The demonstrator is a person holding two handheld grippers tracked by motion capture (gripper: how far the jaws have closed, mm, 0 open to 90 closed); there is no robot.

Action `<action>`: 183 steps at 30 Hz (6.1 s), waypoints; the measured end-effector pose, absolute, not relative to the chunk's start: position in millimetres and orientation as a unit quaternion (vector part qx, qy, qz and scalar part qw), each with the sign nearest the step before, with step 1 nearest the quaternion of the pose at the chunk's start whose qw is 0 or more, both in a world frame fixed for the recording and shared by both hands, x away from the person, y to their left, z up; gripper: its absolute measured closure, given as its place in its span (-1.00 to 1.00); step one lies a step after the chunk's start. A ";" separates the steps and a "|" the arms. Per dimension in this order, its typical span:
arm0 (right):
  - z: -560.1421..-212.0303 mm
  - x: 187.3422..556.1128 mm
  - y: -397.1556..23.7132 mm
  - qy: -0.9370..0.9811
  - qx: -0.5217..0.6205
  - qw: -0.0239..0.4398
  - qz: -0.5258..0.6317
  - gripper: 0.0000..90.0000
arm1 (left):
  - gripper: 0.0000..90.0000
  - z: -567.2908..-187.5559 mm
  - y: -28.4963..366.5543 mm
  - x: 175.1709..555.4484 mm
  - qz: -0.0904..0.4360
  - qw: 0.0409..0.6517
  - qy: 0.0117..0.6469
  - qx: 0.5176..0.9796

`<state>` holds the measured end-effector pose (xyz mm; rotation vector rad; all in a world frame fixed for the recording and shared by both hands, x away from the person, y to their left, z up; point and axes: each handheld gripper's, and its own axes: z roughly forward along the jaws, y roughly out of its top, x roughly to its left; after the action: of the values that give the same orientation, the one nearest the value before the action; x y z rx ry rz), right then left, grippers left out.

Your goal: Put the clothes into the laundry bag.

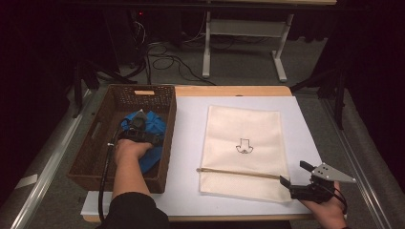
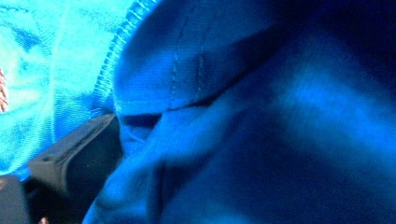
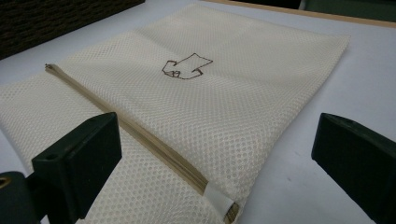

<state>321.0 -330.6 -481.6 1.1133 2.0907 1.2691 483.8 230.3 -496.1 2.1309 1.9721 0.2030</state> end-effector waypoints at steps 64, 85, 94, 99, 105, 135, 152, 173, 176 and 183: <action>-480.9 317.5 -326.0 0.757 0.398 0.237 0.460 -0.90 | 0.67 -422.3 231.3 399.7 0.273 0.380 0.587 0.661; -482.5 318.2 -324.9 0.760 0.395 0.243 0.456 -0.90 | 0.67 -409.7 243.1 372.4 0.340 0.485 0.556 0.583; -482.6 317.6 -323.4 0.760 0.393 0.242 0.457 -0.90 | 0.66 -401.9 245.4 363.8 0.358 0.518 0.541 0.558; -482.3 317.8 -324.3 0.759 0.393 0.244 0.458 -0.90 | 0.66 -397.0 242.4 360.7 0.366 0.525 0.534 0.553; -481.8 317.8 -325.0 0.759 0.391 0.246 0.458 -0.90 | 0.66 -390.3 236.3 358.0 0.372 0.535 0.524 0.549; -480.8 316.2 -324.7 0.758 0.389 0.247 0.461 -0.88 | 0.66 -378.7 149.3 354.3 0.342 0.578 0.455 0.586; -481.0 315.7 -324.4 0.758 0.386 0.245 0.465 -0.84 | 0.66 -386.4 97.0 348.5 0.312 0.597 0.413 0.613; -483.4 315.3 -323.9 0.759 0.381 0.241 0.469 -0.76 | 0.65 -397.6 65.6 334.2 0.271 0.621 0.383 0.628; -483.9 316.0 -324.1 0.760 0.378 0.242 0.469 -0.75 | 0.65 -399.4 65.4 332.5 0.267 0.623 0.382 0.628; -483.8 315.0 -323.2 0.760 0.376 0.241 0.472 -0.73 | 0.65 -404.9 65.4 322.1 0.257 0.626 0.369 0.637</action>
<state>315.0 -323.2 -483.8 1.0282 2.0797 1.2899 322.1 65.4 -404.9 1.4621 0.8468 0.5907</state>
